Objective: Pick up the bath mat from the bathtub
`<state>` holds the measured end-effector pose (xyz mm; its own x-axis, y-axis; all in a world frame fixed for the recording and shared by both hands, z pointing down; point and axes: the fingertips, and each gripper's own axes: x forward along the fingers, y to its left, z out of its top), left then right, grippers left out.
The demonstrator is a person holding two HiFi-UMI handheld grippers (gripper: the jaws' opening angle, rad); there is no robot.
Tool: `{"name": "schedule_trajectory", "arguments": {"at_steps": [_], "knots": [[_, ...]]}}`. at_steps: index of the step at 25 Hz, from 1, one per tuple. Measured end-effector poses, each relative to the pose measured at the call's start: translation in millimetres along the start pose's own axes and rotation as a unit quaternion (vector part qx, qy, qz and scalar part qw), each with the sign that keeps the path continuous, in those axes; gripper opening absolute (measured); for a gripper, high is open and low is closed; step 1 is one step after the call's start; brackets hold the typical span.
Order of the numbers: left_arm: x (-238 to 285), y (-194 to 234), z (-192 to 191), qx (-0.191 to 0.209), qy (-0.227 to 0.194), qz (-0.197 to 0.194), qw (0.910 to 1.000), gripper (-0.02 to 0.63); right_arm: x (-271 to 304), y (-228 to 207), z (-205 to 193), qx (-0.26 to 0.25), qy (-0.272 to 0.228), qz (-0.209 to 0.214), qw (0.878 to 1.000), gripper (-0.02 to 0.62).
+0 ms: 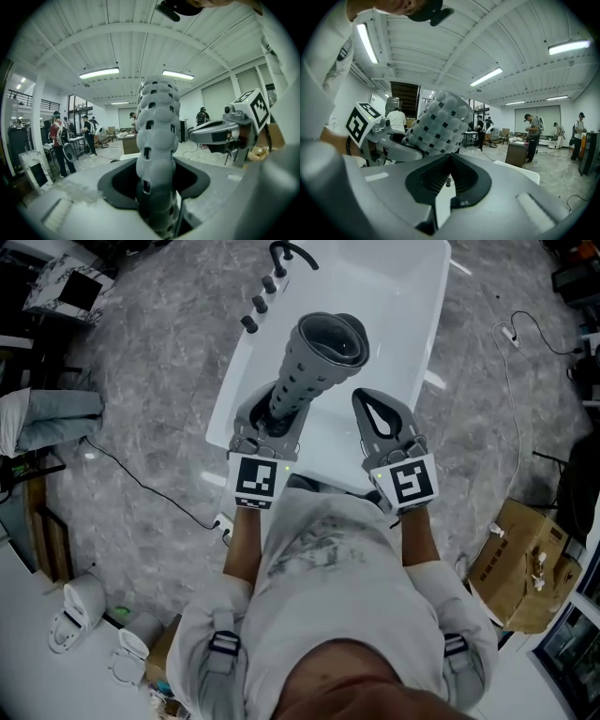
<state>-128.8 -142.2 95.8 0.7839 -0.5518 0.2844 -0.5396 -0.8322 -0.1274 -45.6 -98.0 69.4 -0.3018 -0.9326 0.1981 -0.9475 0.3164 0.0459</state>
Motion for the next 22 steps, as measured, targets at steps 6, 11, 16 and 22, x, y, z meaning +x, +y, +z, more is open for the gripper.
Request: {"name": "schedule_trajectory", "arguments": {"at_steps": [6, 11, 16, 22], "knots": [[-12.9, 0.3, -0.5, -0.001, -0.001, 0.005, 1.0, 0.209, -2.4, 9.6, 0.5, -0.005, 0.0, 0.009, 1.0, 0.002], [-22.8, -0.4, -0.8, -0.002, -0.003, 0.007, 1.0, 0.209, -4.6, 18.6, 3.8, -0.009, -0.001, 0.014, 1.0, 0.002], [-26.3, 3.5, -4.5, -0.003, -0.002, 0.007, 1.0, 0.207, -1.8, 25.0, 3.6, -0.012, -0.001, 0.016, 1.0, 0.002], [-27.0, 1.9, -6.5, -0.004, -0.002, 0.006, 1.0, 0.209, -2.9, 27.0, 0.5, -0.01, 0.002, 0.015, 1.0, 0.002]]}}
